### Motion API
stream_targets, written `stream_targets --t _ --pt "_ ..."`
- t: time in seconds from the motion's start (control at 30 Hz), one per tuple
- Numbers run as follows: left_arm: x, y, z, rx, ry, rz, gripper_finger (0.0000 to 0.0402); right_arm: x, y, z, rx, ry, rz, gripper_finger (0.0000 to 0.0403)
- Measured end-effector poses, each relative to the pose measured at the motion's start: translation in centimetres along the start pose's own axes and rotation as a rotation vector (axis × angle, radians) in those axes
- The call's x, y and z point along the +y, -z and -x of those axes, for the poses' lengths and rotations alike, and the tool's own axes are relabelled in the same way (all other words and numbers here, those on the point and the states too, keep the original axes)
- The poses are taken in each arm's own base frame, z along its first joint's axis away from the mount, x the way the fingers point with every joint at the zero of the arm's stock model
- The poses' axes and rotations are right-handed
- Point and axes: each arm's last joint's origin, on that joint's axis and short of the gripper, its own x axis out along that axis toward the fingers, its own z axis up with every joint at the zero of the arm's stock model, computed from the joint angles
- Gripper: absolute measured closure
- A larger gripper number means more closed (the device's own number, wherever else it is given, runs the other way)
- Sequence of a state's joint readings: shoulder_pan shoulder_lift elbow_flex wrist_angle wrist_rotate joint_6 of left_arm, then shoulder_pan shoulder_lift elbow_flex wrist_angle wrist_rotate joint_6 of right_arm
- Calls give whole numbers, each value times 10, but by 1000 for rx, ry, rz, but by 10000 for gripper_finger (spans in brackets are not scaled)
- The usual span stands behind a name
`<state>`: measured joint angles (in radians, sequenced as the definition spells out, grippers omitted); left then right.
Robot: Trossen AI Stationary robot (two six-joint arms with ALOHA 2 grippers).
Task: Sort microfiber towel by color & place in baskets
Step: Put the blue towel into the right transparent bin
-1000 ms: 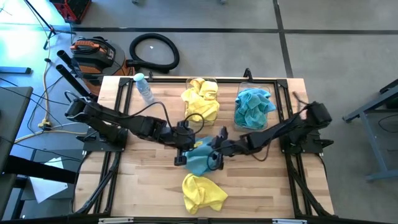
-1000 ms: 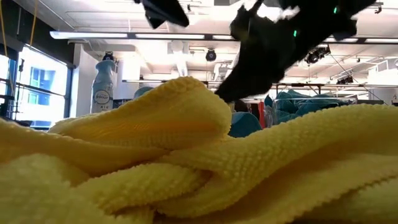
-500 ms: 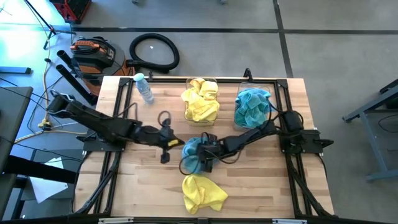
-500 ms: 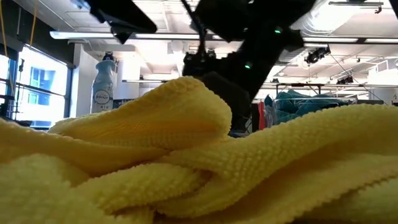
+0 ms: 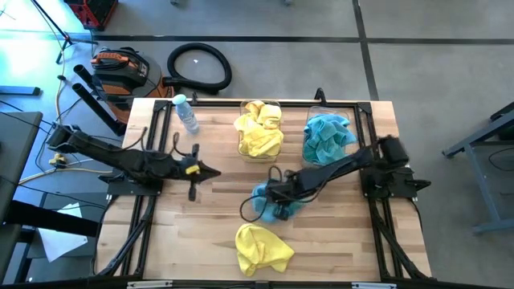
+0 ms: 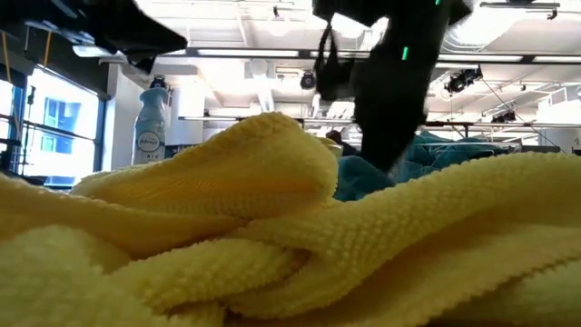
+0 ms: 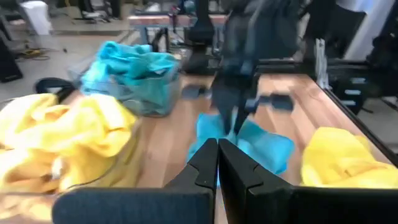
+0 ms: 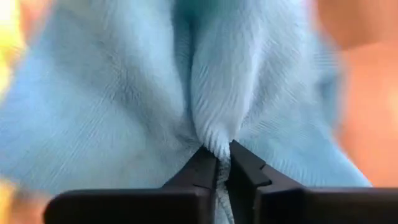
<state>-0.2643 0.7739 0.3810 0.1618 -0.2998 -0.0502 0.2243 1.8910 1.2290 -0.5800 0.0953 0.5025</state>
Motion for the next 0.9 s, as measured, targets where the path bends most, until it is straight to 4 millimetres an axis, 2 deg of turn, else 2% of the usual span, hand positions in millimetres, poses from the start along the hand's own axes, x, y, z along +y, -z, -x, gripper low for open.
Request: stream_targets --t 0.07,0.17,0.27,0.43,0.57,0.67,0.77,0.9 --pt "5 5 7 -18 -16 8 401 -5 1 26 -25 40 -35 397" --pt "12 13 17 -43 -33 11 401 -19 5 61 -56 129 -102 395" --pt "16 19 24 -46 -39 15 401 -36 12 105 -140 218 -174 399" --pt "19 24 31 -22 -34 34 401 -71 33 171 -298 376 -321 401" --pt "20 23 34 -33 -32 39 401 -100 53 215 -444 460 -445 401" --pt "20 23 34 -35 -32 40 401 -116 72 241 -536 478 -537 402" --pt "20 23 34 -35 -32 40 401 -125 87 258 -588 464 -583 402" --pt "20 23 34 -35 -32 40 401 -129 101 263 -613 427 -616 402"
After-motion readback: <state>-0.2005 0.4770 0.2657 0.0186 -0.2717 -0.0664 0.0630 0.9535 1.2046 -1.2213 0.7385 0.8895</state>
